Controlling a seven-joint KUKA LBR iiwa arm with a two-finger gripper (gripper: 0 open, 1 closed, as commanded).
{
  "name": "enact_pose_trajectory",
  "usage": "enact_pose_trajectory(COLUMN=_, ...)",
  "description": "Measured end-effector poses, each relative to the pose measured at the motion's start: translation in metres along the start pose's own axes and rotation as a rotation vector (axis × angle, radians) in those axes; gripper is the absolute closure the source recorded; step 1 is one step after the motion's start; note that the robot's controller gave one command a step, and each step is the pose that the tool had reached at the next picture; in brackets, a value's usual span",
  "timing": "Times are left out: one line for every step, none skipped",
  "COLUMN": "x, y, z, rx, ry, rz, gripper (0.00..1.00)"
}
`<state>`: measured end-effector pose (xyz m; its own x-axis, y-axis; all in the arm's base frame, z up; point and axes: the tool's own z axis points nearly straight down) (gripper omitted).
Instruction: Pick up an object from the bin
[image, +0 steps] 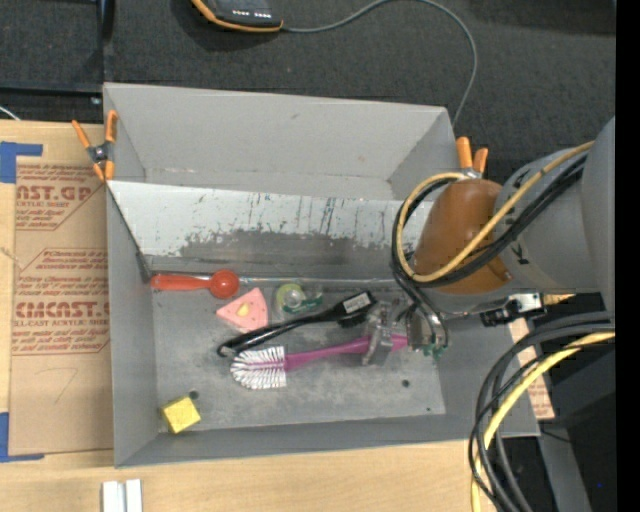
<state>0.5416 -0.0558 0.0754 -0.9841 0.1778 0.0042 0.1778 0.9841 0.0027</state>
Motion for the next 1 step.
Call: enact_pose_trajectory(x=0.0116, y=-0.0155, z=-0.1212, rx=0.005, ry=0.004, rz=-0.155, gripper=1.0)
